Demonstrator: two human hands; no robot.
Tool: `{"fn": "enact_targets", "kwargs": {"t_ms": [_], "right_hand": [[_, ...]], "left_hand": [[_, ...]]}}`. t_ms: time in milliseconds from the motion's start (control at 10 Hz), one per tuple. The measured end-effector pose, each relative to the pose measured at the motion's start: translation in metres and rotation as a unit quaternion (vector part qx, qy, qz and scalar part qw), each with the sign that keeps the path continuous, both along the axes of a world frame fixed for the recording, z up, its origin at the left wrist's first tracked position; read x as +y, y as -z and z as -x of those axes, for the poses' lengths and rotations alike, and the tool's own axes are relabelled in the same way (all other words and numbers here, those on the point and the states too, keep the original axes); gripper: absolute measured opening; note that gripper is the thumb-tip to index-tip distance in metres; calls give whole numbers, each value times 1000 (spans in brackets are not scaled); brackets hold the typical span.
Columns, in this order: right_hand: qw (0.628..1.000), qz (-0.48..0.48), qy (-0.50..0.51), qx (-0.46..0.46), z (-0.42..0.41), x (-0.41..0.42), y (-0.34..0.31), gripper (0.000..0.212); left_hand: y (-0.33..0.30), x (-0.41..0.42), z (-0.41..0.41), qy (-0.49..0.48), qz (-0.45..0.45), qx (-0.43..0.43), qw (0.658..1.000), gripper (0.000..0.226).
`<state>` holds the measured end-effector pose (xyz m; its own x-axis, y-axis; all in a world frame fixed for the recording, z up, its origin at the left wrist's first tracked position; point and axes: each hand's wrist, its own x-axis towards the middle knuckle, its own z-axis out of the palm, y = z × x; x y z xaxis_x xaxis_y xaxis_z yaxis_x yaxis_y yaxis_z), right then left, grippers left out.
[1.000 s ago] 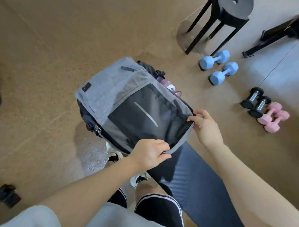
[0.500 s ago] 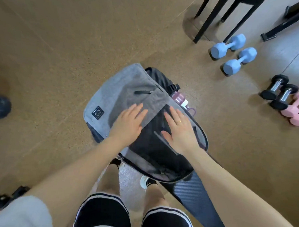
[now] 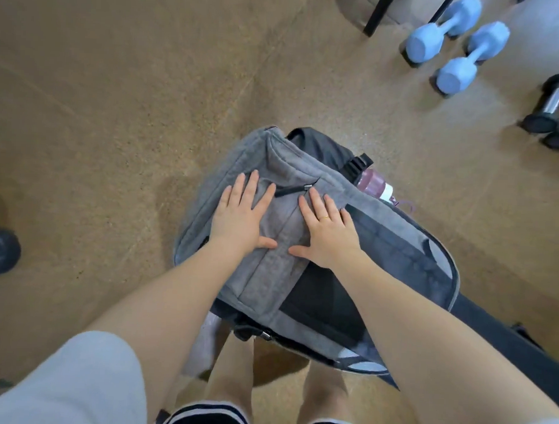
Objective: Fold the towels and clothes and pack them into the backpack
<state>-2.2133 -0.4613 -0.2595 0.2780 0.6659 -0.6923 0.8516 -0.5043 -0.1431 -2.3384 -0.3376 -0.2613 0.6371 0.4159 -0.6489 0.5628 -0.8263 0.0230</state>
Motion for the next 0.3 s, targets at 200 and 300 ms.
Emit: {"fn": "enact_targets", "kwargs": {"t_ms": [200,300], "right_hand": [[997,-58,28,49,-6,-17,-53,77],[996,-87,27,18,-15,-47,-93,77]], "left_hand": [[-39,14,-1,4,71,-10,997,88],[-77,9,4,24,56,-79,995,77]]}}
